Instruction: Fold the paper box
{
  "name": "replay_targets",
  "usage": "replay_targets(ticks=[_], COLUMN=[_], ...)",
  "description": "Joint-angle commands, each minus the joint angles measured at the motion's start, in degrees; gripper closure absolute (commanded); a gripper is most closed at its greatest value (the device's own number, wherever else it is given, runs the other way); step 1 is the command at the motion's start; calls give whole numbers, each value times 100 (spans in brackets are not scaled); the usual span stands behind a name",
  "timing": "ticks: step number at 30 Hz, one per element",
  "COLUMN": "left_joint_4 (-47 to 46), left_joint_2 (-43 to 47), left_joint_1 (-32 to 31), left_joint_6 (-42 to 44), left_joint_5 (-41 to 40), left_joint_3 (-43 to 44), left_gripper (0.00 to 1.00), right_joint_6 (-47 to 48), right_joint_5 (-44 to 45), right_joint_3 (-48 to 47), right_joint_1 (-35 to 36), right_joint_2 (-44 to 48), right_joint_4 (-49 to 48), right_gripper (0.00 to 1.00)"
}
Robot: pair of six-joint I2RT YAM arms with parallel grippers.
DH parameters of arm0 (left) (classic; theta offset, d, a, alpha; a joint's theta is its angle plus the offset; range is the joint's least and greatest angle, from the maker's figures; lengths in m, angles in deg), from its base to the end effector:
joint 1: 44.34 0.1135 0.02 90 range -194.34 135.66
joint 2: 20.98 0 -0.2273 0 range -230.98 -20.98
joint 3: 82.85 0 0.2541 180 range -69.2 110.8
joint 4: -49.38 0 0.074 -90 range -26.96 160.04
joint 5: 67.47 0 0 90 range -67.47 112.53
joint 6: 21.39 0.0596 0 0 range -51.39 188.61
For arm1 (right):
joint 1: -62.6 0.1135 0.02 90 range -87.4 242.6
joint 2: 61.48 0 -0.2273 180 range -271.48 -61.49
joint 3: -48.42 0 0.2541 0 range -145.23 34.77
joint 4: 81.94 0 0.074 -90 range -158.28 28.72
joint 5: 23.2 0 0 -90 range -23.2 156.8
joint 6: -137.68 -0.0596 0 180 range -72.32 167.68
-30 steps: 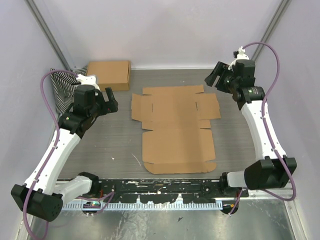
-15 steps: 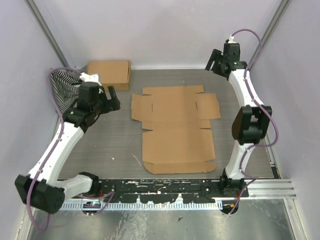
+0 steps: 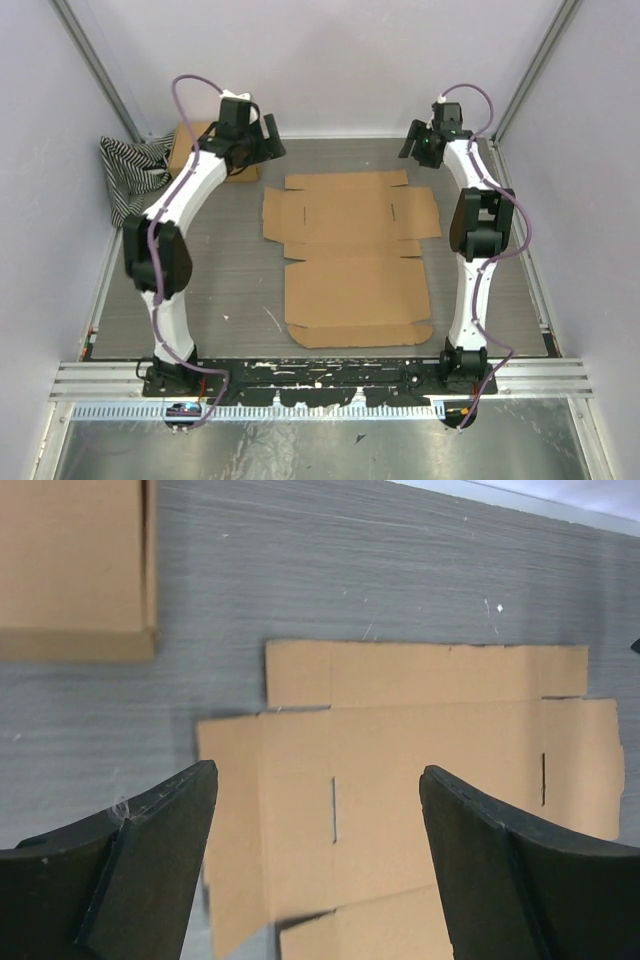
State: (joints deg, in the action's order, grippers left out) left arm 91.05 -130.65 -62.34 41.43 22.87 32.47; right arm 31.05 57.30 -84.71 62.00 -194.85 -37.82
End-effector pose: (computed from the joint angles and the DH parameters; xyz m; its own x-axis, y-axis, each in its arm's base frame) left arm 0.4349 -0.1417 0.2740 -0.6408 -0.2721 -0.7179 0.0235 0.9277 -0.3726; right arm 0.5252 0.0043 0.1848 -0.7007 0.2896 -0.6520 0.0969 0.9441 0.3152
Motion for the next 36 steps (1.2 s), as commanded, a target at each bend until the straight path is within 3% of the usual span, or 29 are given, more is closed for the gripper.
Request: replay_targets(ticks=[1, 8, 11, 36], left_joint_4=[517, 1334, 1514, 1344], left_joint_2=[-1122, -2681, -3086, -3848], left_joint_1=[-8, -36, -48, -55], left_joint_6=[-58, 40, 72, -57], left_joint_5=[357, 414, 393, 528], left_joint_3=[1264, 3196, 3635, 3875], left_gripper=[12, 12, 12, 16], right_joint_6=[45, 120, 182, 397], right_joint_5=[-219, -236, -266, -495], right_joint_3=[-324, -323, -359, -665], right_joint_1=[7, 7, 7, 7], right_joint_2=[-111, -220, -268, -656], right_joint_4=[-145, -49, 27, 326], right_gripper=[31, 30, 29, 29])
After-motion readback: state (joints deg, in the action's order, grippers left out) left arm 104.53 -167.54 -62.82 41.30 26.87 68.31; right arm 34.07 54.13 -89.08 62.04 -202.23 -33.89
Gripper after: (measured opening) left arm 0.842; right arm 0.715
